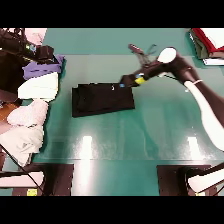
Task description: Fold the shirts.
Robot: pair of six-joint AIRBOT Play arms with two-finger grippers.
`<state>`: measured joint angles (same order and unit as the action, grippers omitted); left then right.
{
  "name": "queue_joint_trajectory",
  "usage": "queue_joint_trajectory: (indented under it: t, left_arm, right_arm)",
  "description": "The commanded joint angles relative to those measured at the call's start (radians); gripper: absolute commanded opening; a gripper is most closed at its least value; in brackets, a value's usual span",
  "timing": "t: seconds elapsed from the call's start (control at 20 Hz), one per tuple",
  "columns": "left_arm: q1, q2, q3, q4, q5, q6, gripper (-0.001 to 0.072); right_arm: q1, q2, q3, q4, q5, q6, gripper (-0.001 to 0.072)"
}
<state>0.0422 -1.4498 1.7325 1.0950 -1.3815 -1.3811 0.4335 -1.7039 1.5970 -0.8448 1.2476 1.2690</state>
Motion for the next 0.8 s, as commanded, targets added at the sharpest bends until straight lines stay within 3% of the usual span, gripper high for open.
queue_joint_trajectory:
  t: [0.0,0.15,0.25,0.35,0.5,0.75]
  left_arm:
    - [0.001,0.002,-0.046,-0.003,-0.007,0.003,0.0023]
    - [0.001,-0.002,-0.051,-0.012,0.021,0.005,0.0023]
    - [0.001,-0.002,-0.051,-0.032,0.045,0.013,0.0023]
    - [0.001,-0.003,-0.051,-0.049,0.063,0.027,0.0023]
    - [0.001,-0.003,-0.051,-0.059,0.064,0.028,0.0023]
    - [0.001,-0.003,-0.051,-0.061,0.055,0.028,0.0023]
  right_arm:
    - [-0.183,0.032,-0.173,0.047,0.004,0.025,0.0720]
    - [-0.253,0.032,-0.290,0.148,-0.087,0.023,0.0712]
    - [-0.246,0.032,-0.336,0.147,-0.141,0.023,0.0664]
    - [-0.215,0.013,-0.341,0.148,-0.166,0.021,0.0664]
    - [-0.143,-0.074,-0.258,0.156,-0.130,0.021,0.0664]
    - [-0.026,-0.248,-0.060,0.332,-0.125,0.019,0.0660]
